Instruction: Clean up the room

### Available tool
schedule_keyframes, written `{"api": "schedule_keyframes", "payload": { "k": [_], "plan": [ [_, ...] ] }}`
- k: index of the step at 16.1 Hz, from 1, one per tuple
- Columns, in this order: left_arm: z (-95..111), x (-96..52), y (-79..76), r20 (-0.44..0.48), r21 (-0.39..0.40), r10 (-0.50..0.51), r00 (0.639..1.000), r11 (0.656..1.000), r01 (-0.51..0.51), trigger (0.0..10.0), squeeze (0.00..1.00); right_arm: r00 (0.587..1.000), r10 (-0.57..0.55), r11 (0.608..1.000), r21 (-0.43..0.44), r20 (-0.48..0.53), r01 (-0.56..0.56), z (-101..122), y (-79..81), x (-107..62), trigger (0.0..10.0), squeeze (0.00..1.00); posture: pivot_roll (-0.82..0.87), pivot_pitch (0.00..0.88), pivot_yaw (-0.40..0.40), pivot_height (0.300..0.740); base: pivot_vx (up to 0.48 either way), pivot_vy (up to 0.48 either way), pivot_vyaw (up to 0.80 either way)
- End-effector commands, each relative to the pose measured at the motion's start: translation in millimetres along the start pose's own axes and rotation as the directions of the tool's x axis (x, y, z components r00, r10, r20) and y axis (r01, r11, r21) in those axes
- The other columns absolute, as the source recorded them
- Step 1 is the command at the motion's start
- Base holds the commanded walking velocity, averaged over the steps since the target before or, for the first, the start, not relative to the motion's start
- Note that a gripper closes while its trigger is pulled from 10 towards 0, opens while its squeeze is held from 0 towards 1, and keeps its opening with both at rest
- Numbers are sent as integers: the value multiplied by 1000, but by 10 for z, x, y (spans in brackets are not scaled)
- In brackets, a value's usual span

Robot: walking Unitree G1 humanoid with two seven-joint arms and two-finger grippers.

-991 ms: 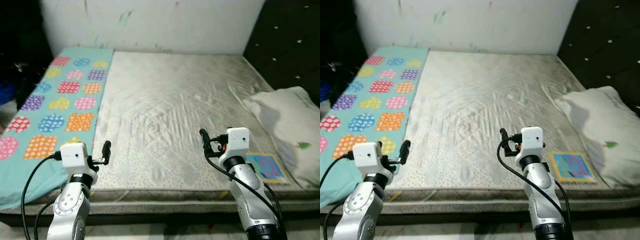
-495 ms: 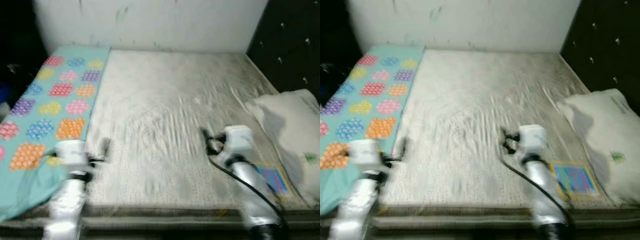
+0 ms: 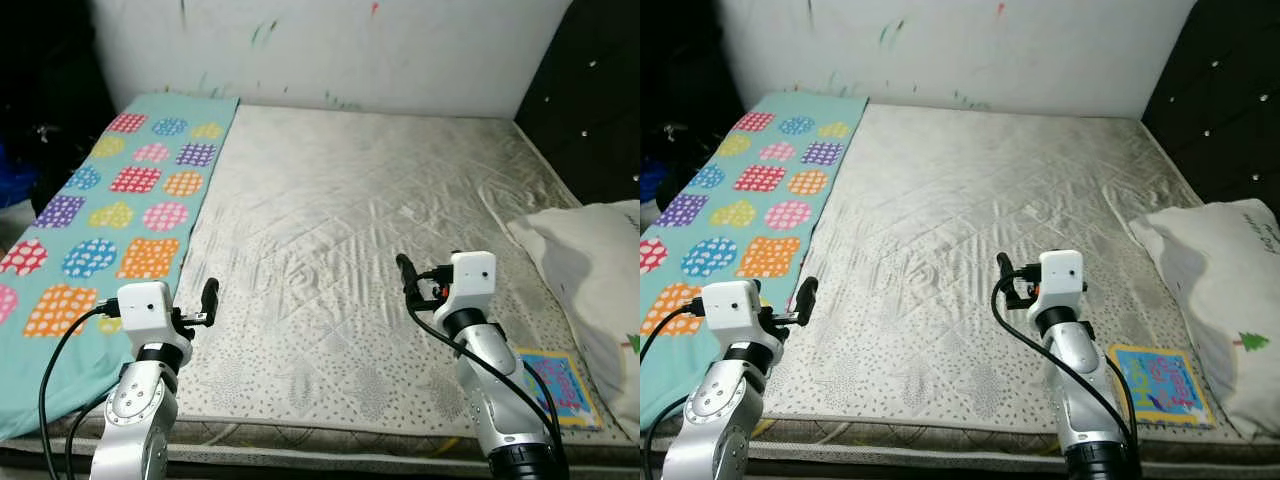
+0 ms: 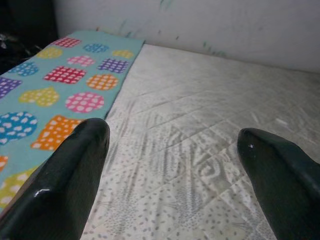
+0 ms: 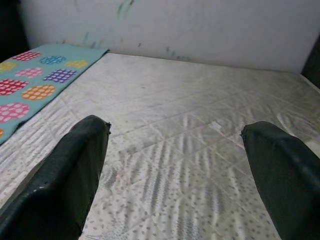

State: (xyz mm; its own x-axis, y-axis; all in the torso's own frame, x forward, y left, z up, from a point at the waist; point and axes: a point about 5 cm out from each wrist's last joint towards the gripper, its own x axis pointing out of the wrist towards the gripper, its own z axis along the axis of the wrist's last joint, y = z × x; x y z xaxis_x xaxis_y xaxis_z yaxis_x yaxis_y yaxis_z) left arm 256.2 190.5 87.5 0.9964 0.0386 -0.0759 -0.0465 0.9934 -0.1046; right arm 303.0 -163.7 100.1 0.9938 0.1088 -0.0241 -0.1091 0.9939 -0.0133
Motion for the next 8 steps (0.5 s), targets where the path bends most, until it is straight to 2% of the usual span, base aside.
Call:
{"api": "schedule_keyframes", "payload": {
  "k": [1, 2, 8],
  "plan": [
    [-10, 11, -13, -10, -1, -10, 1000, 1000, 10, 10000, 0, 1000, -13, 1000, 7, -3, 13, 1, -33, 5, 10000, 0, -83, 15, -32, 740, 0, 405, -613],
    [-10, 13, -14, -10, -1, -10, 1000, 1000, 10, 10000, 0, 1000, -12, 1000, 3, -3, 12, 3, -32, 8, 10000, 0, -83, 15, -32, 740, 0, 412, -469],
    [-14, 19, -17, -13, -2, -9, 1000, 1000, 9, 10000, 0, 1000, -11, 1000, -3, -5, 11, 3, -34, 15, 10000, 0, -87, 17, -34, 740, 0, 472, 0]
  ]
}}
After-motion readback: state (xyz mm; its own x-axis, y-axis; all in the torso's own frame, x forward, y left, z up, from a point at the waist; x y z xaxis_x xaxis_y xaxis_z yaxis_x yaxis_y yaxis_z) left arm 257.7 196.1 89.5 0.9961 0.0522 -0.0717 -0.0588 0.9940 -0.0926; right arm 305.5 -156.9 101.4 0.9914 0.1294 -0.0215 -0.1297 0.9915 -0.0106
